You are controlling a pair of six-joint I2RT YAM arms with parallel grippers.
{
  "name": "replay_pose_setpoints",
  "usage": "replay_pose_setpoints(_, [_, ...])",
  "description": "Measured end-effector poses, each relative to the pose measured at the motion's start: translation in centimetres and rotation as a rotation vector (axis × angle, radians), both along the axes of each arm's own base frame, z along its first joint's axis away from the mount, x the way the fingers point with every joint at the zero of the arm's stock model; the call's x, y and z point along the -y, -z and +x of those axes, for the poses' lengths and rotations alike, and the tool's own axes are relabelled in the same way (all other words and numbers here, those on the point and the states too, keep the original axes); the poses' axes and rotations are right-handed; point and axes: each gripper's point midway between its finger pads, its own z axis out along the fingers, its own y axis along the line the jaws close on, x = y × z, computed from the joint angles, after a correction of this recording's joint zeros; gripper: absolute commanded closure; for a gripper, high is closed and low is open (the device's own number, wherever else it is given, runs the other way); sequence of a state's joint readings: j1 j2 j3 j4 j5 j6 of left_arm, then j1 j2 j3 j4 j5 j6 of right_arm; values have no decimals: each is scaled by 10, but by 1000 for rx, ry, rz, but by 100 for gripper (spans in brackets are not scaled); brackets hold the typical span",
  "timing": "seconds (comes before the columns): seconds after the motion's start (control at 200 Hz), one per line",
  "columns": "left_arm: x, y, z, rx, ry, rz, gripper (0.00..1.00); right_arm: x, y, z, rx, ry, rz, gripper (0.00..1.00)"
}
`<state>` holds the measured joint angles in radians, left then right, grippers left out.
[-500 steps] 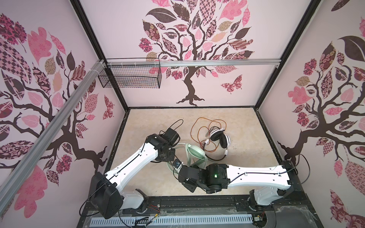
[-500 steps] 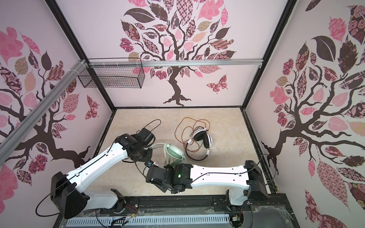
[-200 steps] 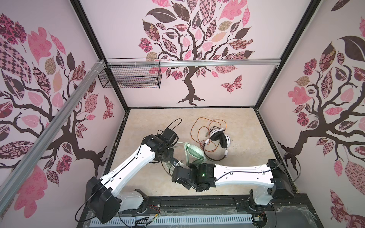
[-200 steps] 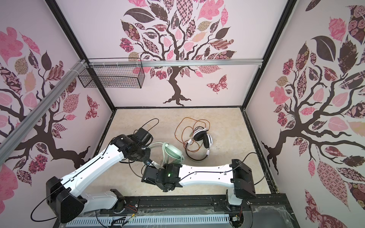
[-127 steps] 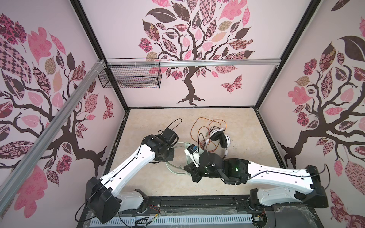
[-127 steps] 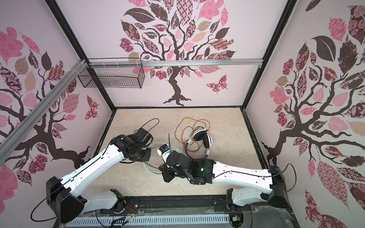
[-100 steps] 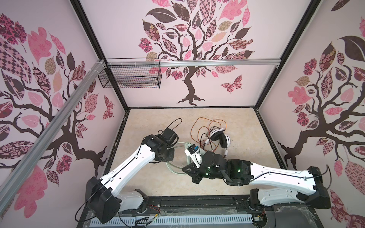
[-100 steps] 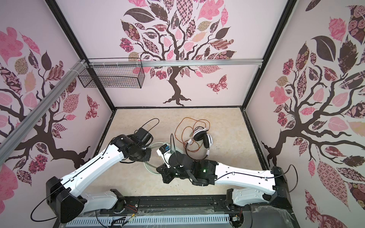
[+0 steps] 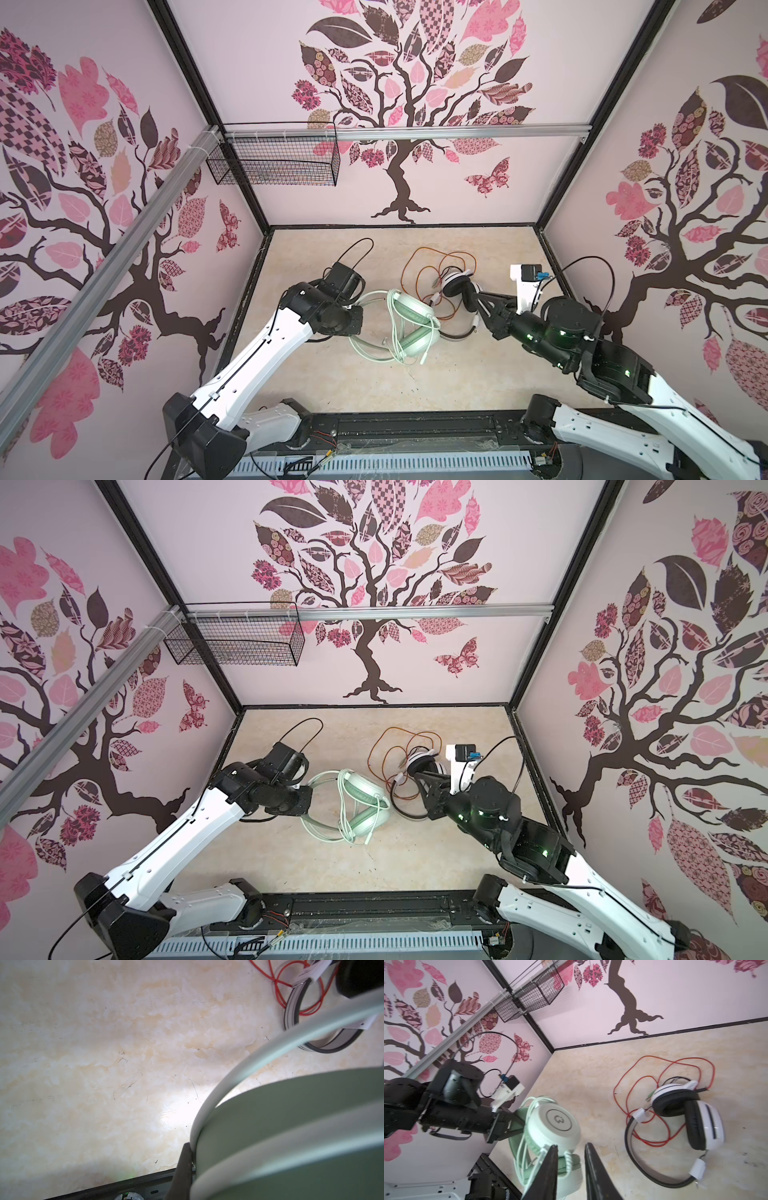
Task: Wrap the headphones
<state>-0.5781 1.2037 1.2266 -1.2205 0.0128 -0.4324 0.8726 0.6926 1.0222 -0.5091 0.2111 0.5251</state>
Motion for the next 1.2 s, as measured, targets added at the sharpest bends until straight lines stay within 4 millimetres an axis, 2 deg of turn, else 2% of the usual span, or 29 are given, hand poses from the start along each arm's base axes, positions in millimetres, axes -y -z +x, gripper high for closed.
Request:
replay_pose_setpoints(0.105, [-1, 0, -1, -1, 14, 4, 100, -26, 20, -6, -75, -150, -99, 76])
replay_pose_setpoints(0.175, [-3, 2, 0, -7, 8, 15, 100, -54, 28, -11, -119, -269, -159, 69])
replay_pose_setpoints(0.22, [-3, 3, 1, -11, -1, 16, 100, -73, 35, -17, -130, -330, -203, 68])
replay_pose_setpoints(0.29, [-2, 5, 5, -14, -16, 13, 100, -104, 52, -41, -143, -454, -280, 68])
replay_pose_setpoints(0.355, [-4, 8, 8, -23, -37, 18, 100, -123, 67, -64, -154, -543, -331, 68])
replay_pose_setpoints(0.435, [-3, 11, 9, -43, -72, 11, 100, -141, 80, -88, -141, -615, -387, 66])
replay_pose_setpoints(0.53, [-1, 2, 15, -46, -136, -7, 100, -158, 98, -103, -134, -645, -454, 64])
replay_pose_setpoints(0.685, [-3, -13, 19, -49, -250, -43, 100, -166, 116, -91, -119, -567, -522, 61])
replay_pose_setpoints(0.865, [-9, -9, 9, -103, -325, -32, 100, -162, 119, -68, -70, -439, -586, 59])
replay_pose_setpoints(1.075, [-16, -7, 3, -127, -361, -9, 100, -163, 108, -60, -27, -403, -581, 58])
replay_pose_setpoints(1.2, [-17, -6, 1, -135, -376, -4, 100, -169, 88, -60, -23, -418, -521, 59])
